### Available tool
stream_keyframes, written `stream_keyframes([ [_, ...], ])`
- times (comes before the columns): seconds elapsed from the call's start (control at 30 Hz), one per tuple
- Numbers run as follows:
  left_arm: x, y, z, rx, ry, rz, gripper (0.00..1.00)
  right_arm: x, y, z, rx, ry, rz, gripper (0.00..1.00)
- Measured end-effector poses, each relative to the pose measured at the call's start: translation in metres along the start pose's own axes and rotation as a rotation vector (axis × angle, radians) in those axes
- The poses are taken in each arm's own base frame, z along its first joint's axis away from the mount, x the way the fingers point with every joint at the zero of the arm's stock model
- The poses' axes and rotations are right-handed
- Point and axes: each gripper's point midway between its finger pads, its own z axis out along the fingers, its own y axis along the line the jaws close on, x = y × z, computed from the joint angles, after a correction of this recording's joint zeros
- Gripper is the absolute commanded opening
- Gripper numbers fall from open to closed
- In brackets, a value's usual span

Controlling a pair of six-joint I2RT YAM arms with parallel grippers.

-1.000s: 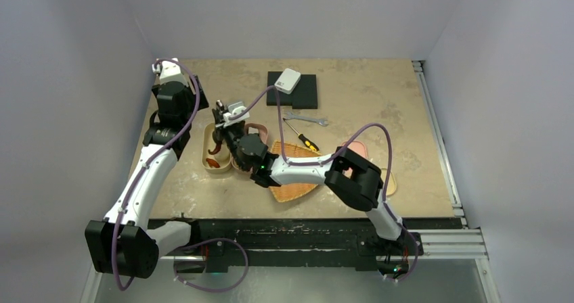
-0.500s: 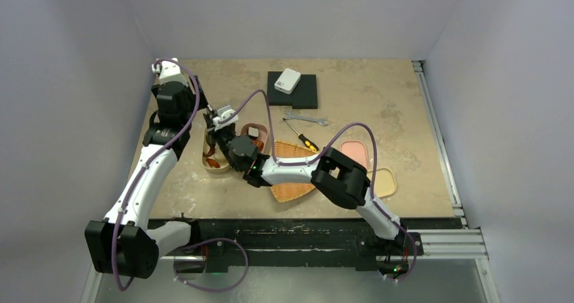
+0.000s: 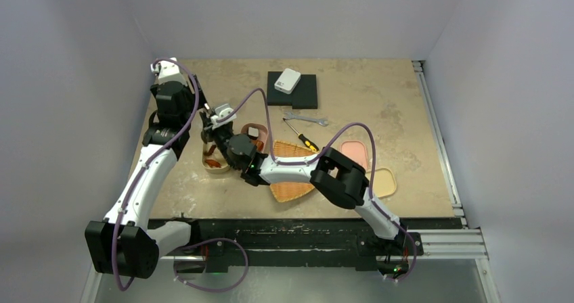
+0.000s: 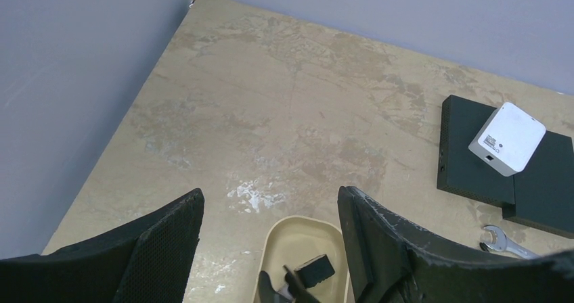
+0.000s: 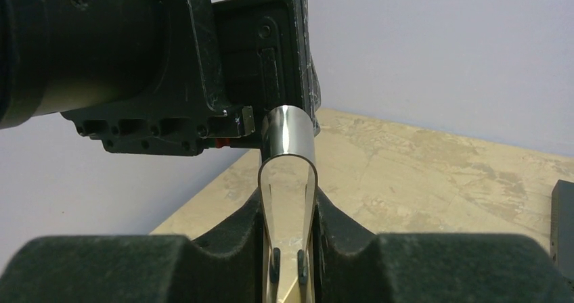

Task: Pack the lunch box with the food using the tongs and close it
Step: Place the fake food in the packing box, then place the clamp at the center of the board.

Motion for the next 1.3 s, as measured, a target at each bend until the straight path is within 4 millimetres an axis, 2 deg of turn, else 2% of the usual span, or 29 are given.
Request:
stream_keyframes([
  [0.07,0.000,-0.001,0.000,0.003,0.001,0.000,0.72,0.000,0.000,0.000,0.001,0.000,-0.001,0.27],
  [0.4,0.001,-0.001,0.000,0.007,0.004,0.001,0.72,-0.001,-0.004,-0.001,0.010,-0.010,-0.003,0.16],
  [0.63,0.001,0.003,0.001,-0.005,0.005,-0.001,0.72,-0.001,-0.022,-0.022,0.019,0.009,-0.025,0.15],
  [0.77,0.000,0.010,0.002,-0.024,0.003,-0.002,0.72,-0.031,-0.033,-0.038,0.029,-0.017,-0.024,0.16],
  [0.9,0.000,0.009,0.002,-0.018,0.005,0.002,0.72,-0.087,-0.043,-0.057,0.030,-0.067,0.005,0.14],
  [1.03,0.004,0.002,0.003,0.020,0.020,0.004,0.72,-0.142,-0.062,-0.077,0.053,-0.080,0.009,0.13],
  [1.1,0.007,-0.003,0.005,0.047,0.036,0.006,0.72,-0.161,-0.072,-0.084,0.067,-0.063,0.000,0.12],
  [1.17,0.012,-0.008,0.008,0.072,0.055,0.010,0.72,-0.173,-0.091,-0.089,0.095,-0.021,-0.012,0.11],
  [1.23,0.017,-0.012,0.008,0.090,0.073,0.013,0.72,-0.177,-0.119,-0.091,0.141,0.028,-0.027,0.10],
  [1.3,0.020,-0.015,0.008,0.109,0.085,0.014,0.72,-0.173,-0.162,-0.091,0.215,0.097,-0.056,0.11],
])
